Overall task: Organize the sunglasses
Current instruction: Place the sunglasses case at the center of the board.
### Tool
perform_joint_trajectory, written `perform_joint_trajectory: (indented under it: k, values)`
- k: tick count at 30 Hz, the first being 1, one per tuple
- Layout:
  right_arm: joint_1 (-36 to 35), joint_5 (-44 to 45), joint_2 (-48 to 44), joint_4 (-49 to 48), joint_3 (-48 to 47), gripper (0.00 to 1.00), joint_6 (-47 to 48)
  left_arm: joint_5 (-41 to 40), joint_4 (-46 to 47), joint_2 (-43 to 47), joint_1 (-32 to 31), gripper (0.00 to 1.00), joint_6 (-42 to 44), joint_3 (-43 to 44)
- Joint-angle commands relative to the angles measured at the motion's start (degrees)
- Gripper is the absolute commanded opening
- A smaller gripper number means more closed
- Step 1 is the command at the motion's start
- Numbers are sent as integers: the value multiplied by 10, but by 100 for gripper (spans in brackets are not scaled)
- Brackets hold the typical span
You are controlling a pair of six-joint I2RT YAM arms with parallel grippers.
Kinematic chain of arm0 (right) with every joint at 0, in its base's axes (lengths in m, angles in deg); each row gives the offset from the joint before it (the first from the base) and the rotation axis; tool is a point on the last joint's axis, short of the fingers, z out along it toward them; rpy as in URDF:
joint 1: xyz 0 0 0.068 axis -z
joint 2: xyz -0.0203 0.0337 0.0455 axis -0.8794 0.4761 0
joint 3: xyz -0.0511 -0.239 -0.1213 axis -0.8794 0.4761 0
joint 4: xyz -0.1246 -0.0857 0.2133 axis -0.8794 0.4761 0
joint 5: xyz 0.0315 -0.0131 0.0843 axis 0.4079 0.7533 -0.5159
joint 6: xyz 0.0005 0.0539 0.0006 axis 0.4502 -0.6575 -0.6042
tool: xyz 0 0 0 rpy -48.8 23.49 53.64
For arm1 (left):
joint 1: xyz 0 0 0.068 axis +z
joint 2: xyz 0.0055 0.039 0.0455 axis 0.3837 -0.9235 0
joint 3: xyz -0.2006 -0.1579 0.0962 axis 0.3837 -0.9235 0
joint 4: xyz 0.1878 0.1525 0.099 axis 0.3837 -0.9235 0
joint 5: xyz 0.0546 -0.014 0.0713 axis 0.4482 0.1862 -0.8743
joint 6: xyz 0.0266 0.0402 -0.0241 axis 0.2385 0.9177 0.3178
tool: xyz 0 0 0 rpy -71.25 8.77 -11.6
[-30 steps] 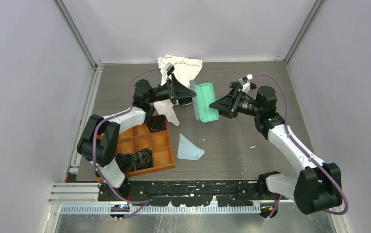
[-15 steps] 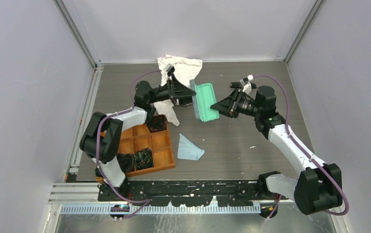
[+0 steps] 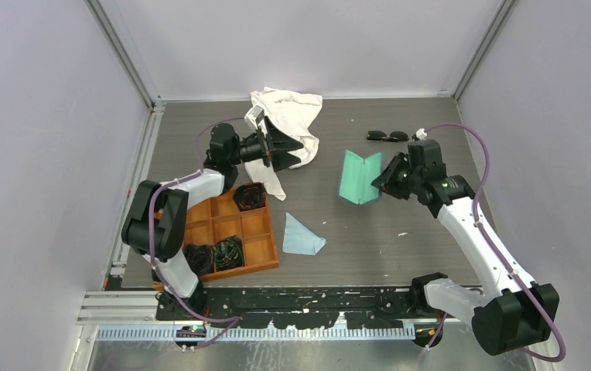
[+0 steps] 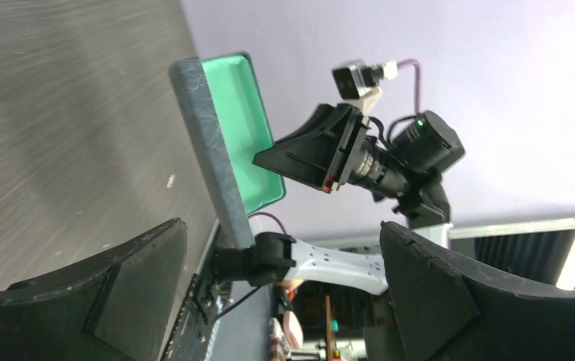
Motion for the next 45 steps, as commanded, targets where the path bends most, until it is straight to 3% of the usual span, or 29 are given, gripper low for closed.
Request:
perform_joint_trajectory:
  k: [1, 6, 13, 17, 19, 23, 26, 40, 45]
  values:
    - [2, 236, -7, 102, -23, 0, 29, -40, -250, 74, 3, 100, 179, 20]
    - [2, 371, 8, 122, -16, 0, 24, -112, -458, 125, -3, 100, 317, 57]
    - [3, 426, 58, 91, 20, 4, -5, -135, -496, 133, -17, 100, 342, 53]
    - [7, 423, 73, 44, 56, 16, -8, -137, -498, 130, -30, 100, 344, 48]
    - [12, 428, 84, 41, 63, 26, -7, -137, -498, 130, -33, 100, 347, 46]
    - [15, 431, 82, 42, 70, 56, -3, -137, -515, 135, -34, 100, 354, 48]
    - [15, 430, 61, 50, 64, 68, 0, -141, -530, 135, -36, 100, 364, 54]
    - [14, 407, -2, 100, -12, 72, 18, -183, -618, 141, -64, 100, 419, 85]
    - [-39, 387, 6, 90, -27, 71, 18, -214, -628, 151, -87, 100, 420, 77]
